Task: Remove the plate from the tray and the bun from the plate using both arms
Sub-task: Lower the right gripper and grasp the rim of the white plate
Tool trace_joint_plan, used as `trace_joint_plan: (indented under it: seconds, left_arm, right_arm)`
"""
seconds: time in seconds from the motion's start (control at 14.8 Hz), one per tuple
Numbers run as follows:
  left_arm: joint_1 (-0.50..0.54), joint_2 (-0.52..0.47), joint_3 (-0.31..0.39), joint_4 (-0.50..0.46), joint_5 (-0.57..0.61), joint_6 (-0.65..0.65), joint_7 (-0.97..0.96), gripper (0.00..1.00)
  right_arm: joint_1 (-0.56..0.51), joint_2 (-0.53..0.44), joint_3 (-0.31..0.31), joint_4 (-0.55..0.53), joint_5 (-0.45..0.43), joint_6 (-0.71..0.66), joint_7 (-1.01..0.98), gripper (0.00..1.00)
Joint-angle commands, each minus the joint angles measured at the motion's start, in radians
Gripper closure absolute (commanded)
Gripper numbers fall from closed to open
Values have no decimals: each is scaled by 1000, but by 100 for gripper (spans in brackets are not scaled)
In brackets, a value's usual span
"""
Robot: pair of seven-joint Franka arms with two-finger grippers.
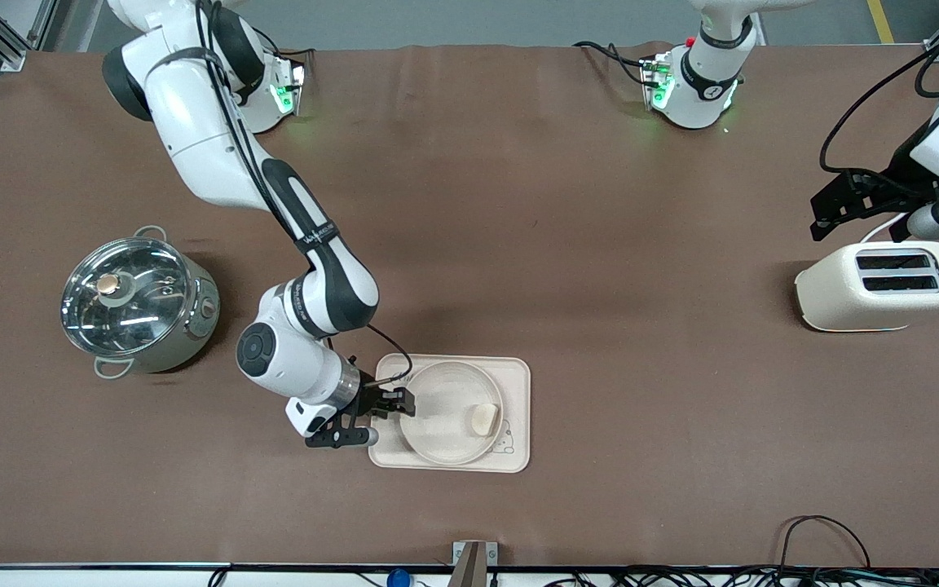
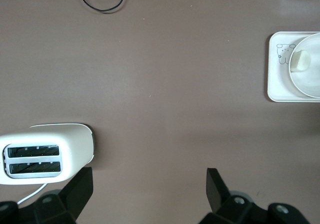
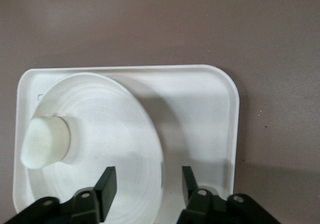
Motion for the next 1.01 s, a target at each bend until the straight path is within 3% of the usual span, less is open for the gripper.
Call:
trace_joint_plan:
  seconds: [0.0,0.94]
  left_arm:
    - [-2,8,-1,24,2,-22,-11,0]
    - [0,8,-1,24,2,-22,-9,0]
  right_arm:
    - [0,33,2,43,20,-4,12,45]
    - [12,45,1,33,8,-5,4,85]
